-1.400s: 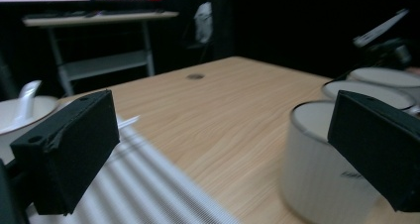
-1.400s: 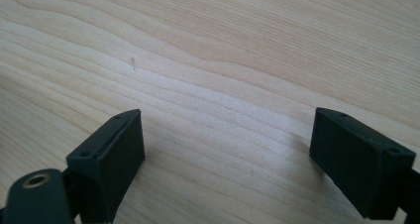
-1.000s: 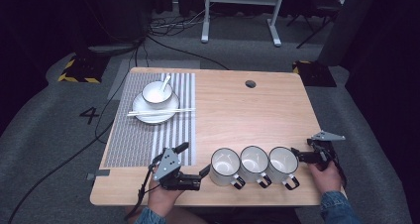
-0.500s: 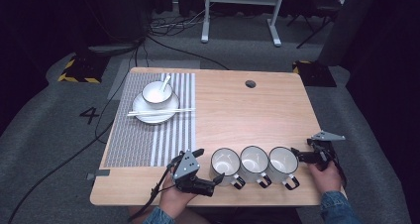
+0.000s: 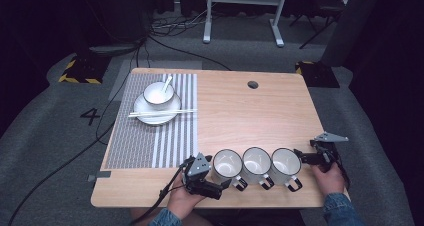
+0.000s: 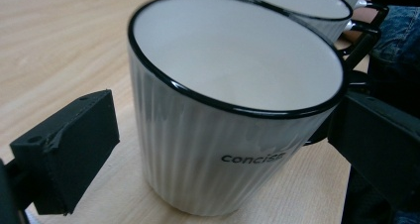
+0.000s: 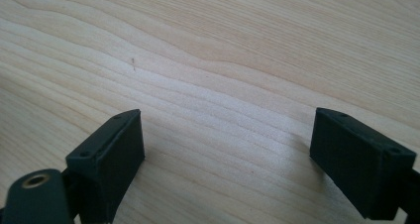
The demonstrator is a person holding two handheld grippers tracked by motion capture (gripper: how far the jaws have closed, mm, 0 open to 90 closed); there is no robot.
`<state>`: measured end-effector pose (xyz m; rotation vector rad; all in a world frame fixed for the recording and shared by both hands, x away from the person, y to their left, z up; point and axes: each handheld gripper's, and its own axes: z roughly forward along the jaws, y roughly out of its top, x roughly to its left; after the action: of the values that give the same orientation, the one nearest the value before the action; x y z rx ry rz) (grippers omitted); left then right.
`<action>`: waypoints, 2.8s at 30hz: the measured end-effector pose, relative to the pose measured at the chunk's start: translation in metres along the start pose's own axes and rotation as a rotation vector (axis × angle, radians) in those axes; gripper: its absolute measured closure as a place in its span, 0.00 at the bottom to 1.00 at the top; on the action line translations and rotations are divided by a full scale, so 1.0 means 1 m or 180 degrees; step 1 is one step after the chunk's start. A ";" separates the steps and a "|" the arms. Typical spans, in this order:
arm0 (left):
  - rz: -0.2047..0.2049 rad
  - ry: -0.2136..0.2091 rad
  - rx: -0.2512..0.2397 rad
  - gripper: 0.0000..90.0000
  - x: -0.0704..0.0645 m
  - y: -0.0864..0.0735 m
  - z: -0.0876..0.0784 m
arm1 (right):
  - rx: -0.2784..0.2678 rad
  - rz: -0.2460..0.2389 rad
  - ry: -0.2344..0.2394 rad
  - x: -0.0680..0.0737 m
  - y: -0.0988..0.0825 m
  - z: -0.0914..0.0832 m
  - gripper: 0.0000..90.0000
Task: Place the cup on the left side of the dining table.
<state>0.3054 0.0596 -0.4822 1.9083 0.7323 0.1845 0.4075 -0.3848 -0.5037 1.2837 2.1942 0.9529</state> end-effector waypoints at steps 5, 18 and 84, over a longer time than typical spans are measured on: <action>0.0052 0.0034 -0.0002 0.00 -0.001 -0.004 0.009 | 0.0000 -0.0001 0.0000 0.000 0.000 0.000 0.15; 0.0039 0.0147 0.0263 0.00 -0.002 -0.003 0.028 | 0.0000 -0.0001 0.0000 0.000 0.000 0.000 0.15; 0.0232 0.0850 -0.0047 0.04 0.011 0.030 -0.016 | -0.0004 -0.0010 -0.0003 0.000 0.000 0.000 0.15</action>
<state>0.3194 0.0703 -0.4513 1.9182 0.8355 0.4962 0.4076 -0.3849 -0.5038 1.2795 2.1940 0.9523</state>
